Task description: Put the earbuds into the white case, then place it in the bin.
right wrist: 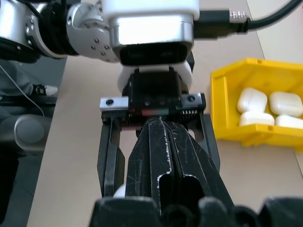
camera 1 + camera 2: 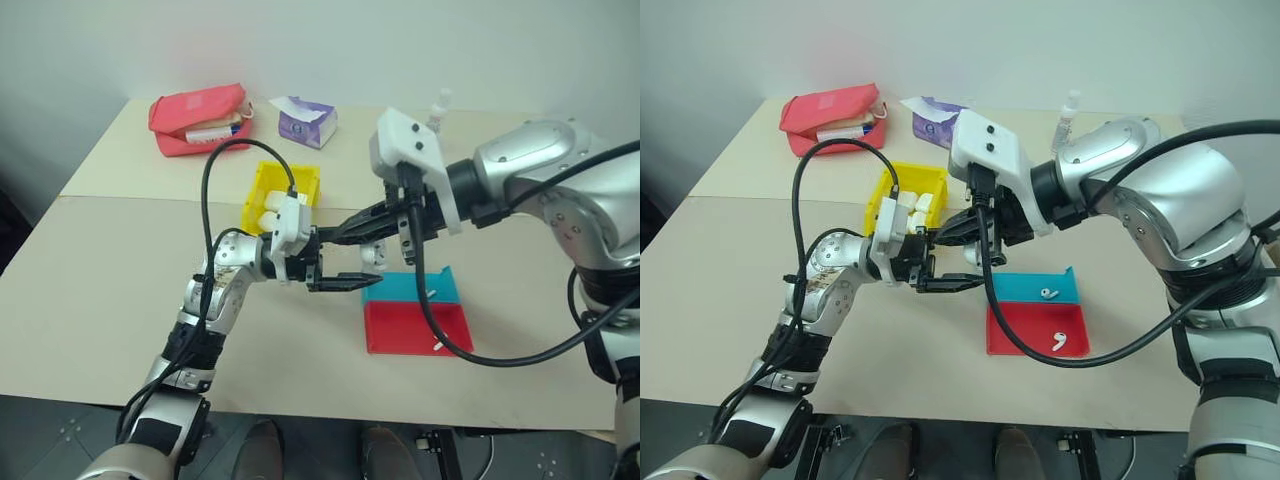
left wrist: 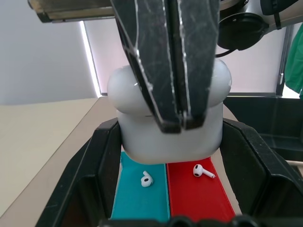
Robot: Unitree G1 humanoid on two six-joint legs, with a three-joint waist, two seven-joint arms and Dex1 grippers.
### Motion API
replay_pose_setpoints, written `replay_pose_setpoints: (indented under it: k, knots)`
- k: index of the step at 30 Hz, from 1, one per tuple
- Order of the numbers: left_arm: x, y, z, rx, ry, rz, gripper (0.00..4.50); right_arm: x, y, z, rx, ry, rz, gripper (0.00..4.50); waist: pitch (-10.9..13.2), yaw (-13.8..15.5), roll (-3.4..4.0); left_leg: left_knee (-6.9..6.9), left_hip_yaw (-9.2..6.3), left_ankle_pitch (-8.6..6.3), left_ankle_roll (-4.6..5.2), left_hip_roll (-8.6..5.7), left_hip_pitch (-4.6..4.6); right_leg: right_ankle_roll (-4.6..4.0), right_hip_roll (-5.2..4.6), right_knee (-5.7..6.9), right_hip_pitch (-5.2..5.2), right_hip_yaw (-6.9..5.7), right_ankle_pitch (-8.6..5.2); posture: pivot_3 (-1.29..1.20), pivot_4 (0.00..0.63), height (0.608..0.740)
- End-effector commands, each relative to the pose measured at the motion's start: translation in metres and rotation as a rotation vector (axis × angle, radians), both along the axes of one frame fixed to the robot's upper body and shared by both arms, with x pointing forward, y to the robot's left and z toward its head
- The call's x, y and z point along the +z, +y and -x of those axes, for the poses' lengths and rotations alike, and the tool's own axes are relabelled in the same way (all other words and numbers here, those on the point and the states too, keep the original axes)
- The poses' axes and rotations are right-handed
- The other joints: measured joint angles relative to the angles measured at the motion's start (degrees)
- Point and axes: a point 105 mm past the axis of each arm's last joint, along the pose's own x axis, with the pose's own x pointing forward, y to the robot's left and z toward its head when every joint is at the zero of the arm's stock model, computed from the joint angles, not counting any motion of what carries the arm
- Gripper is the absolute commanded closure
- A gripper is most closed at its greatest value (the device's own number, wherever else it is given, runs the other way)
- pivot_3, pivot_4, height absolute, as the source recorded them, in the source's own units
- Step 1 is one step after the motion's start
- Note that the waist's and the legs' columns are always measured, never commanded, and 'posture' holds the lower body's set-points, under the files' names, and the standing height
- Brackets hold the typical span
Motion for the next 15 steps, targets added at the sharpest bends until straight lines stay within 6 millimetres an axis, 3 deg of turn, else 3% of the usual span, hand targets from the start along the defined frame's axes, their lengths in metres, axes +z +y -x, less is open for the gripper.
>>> replay_pose_setpoints:
  k: [1, 5, 9, 11, 15]
  knots:
    - [0.016, 0.007, 0.008, 0.004, -0.077, 0.049, 1.64, 0.003, -0.014, 0.001, -0.032, -0.027, 0.002, 4.46, 0.00, -0.07, 0.01, 0.00, 0.02, 0.00, 0.00, 0.00, 0.01, 0.00, 0.00, -0.01, 0.00, 0.03, 0.00, 0.00, 0.150, 0.740]
    - [0.024, 0.013, 0.000, 0.085, -0.080, 0.089, 1.64, 0.007, -0.022, -0.001, -0.072, -0.035, -0.068, 4.46, 0.00, -0.24, 0.01, 0.01, 0.01, 0.01, 0.01, 0.00, 0.03, 0.00, 0.01, 0.05, -0.01, 0.03, 0.00, 0.00, 0.150, 0.740]
    - [0.033, 0.021, -0.019, 0.313, -0.130, 0.149, 1.64, 0.045, -0.030, -0.003, -0.111, -0.142, -0.370, 4.46, -0.01, -0.16, 0.00, 0.06, 0.01, 0.02, 0.04, 0.00, 0.04, 0.00, 0.00, 0.10, 0.02, 0.04, 0.00, 0.00, 0.150, 0.740]
    - [0.034, 0.025, -0.027, 0.413, -0.148, 0.158, 1.64, 0.052, -0.036, -0.003, -0.137, -0.186, -0.454, 4.46, -0.01, -0.06, 0.00, 0.07, -0.02, 0.02, 0.04, 0.00, 0.05, 0.00, 0.00, 0.09, 0.06, 0.01, 0.00, 0.00, 0.150, 0.740]
    - [0.037, 0.056, -0.072, 0.870, -0.139, 0.246, 1.64, 0.024, -0.053, -0.012, -0.293, -0.212, -0.495, 4.46, -0.05, 0.80, -0.06, 0.13, -0.09, 0.02, 0.04, -0.01, 0.00, 0.01, -0.01, 0.05, 0.12, -0.04, 0.01, 0.00, 0.150, 0.740]
